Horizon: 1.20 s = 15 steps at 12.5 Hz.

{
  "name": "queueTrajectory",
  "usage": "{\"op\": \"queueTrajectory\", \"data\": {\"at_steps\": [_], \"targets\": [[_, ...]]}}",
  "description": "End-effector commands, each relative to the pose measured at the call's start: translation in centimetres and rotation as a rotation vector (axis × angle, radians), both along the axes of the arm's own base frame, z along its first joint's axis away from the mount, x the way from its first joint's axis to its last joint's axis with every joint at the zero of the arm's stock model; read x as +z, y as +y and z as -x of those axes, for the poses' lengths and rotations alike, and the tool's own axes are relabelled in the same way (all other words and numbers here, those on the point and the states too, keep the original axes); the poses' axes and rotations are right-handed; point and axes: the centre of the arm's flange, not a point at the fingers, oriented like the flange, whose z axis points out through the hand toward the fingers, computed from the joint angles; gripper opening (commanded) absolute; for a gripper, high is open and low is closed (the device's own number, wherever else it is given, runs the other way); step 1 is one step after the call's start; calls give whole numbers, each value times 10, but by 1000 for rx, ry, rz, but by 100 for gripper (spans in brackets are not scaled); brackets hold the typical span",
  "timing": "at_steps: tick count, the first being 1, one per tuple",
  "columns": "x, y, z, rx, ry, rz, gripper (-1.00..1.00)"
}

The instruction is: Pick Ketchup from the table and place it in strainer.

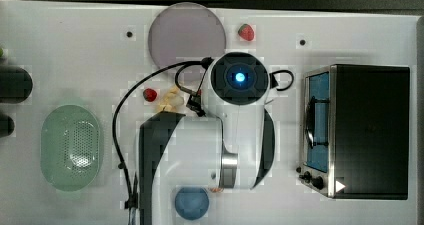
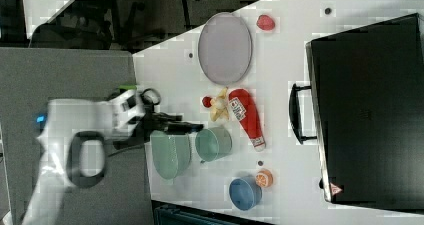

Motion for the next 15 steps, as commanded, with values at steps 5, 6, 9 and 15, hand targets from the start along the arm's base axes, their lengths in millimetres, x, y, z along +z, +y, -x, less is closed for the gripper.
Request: {"op": "queueTrajectory", "data": {"at_steps": [5,6,9,15], "targets": [[-113,8,-5,462,-87,-44,100],[-130,11,-4,470,-99,-41,100],[-177,16,3,486,-118,-36,100],[-247,14,17,473,-133,-41,100]]}}
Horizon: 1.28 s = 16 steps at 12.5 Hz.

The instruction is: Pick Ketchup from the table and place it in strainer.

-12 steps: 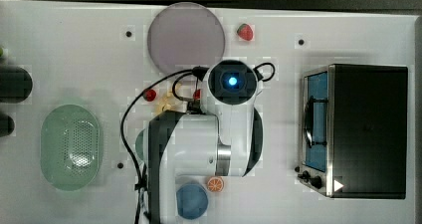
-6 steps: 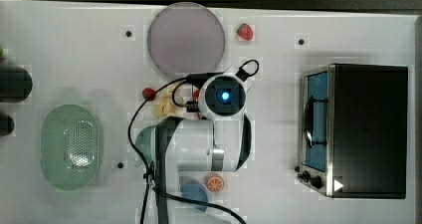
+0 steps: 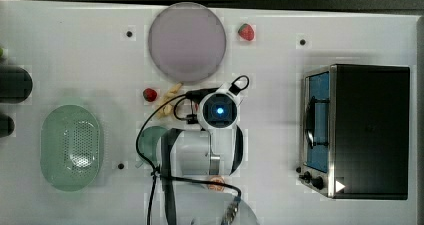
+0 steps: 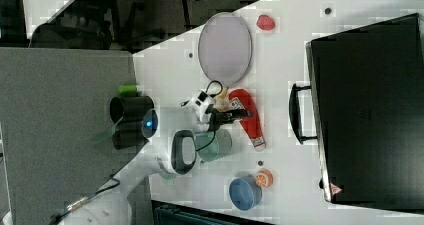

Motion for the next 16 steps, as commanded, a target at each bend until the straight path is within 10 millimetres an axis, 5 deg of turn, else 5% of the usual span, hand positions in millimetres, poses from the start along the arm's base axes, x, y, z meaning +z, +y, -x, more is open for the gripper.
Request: {"op": "queueTrajectory", "data": {"at_steps": [1,4,6,11,16], "targets": [[-11,0,-3,33,-45,-2,93],[-8,0,-5,31,-55,-2,21],[14,0,-11,21,-92,2,16],[131,8,-14,38,-95,21,16],[244,63,-1,-9,7,51,16]]}}
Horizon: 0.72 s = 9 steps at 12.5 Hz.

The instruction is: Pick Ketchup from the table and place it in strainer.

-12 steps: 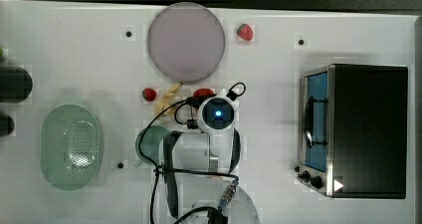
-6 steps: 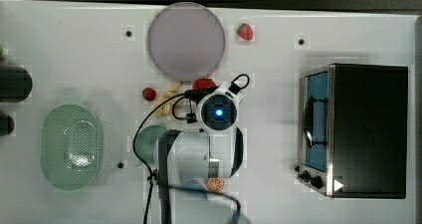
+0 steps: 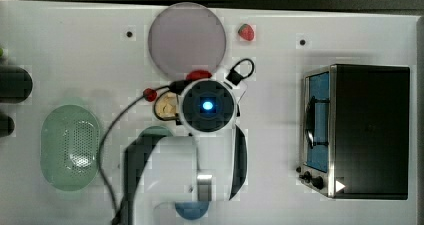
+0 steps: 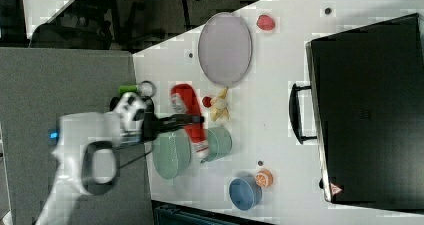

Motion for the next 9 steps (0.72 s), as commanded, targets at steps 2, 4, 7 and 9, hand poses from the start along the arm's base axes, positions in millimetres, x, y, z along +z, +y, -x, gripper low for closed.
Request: {"op": "queueTrajectory", "data": {"at_steps": [2,4,7,9], "targets": [[38,80,3,-19,-18,13,16],[46,124,9,-57,-36,12,16],[37,193,29,-140,-31,-1,16],[23,240,44,-180,-35,-17,16]]}}
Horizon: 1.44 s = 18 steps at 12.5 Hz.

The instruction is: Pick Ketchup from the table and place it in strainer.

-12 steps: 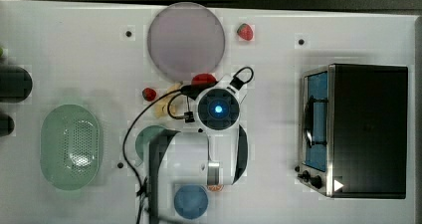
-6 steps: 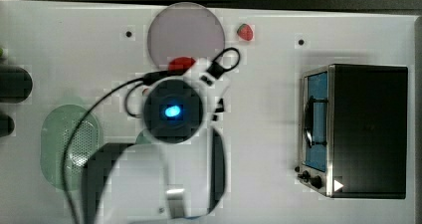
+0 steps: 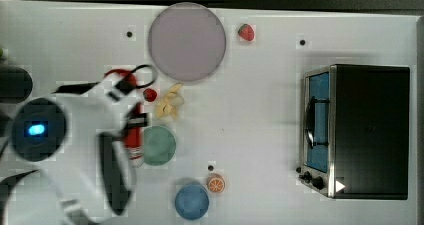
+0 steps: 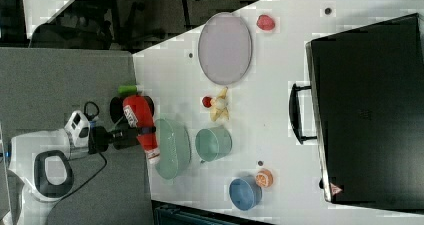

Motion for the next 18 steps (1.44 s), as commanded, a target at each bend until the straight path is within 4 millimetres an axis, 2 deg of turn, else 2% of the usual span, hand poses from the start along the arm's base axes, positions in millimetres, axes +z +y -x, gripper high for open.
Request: {"op": "queueTrajectory", "data": {"at_steps": [1,4,7,11,12,13,15,16,18], "targets": [[-16,69,24,-145,-1,-32,16],[-49,126,40,-224,8,-114,16],[-90,162,54,-288,49,-165,16],[-143,172,48,-282,61,-205,16],[-151,172,47,-297,72,-215,24],[-159,171,47,-302,86,-212,45],[-162,168,43,-311,84,-217,89],[-158,167,42,-312,76,-219,100],[-137,163,36,-336,37,-226,100]]}}
